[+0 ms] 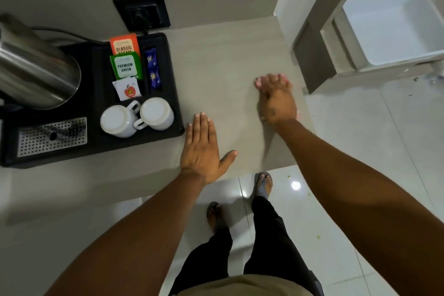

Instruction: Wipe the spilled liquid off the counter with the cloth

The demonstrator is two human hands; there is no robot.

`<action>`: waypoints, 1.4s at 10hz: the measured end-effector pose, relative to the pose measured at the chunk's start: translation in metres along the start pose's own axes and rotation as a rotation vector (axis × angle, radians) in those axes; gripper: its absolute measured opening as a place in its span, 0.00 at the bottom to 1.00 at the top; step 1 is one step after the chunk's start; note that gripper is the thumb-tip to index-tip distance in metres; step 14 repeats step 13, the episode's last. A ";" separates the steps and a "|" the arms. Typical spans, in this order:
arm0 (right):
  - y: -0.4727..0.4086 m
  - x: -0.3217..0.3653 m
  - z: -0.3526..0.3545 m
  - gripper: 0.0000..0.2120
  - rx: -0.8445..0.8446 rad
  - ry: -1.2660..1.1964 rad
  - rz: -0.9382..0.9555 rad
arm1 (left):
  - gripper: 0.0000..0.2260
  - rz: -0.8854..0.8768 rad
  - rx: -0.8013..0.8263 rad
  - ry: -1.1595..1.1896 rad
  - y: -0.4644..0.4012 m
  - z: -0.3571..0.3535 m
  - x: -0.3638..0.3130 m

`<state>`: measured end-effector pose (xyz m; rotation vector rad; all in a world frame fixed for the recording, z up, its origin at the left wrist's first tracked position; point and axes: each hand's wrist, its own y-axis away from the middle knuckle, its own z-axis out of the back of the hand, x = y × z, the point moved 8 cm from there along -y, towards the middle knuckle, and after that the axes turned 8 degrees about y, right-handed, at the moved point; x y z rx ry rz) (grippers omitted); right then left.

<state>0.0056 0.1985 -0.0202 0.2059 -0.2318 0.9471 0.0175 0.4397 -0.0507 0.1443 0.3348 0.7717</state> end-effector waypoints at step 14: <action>-0.192 -0.301 0.106 0.33 0.003 0.014 -0.181 | 0.41 -0.276 -0.083 0.041 -0.344 0.052 -0.349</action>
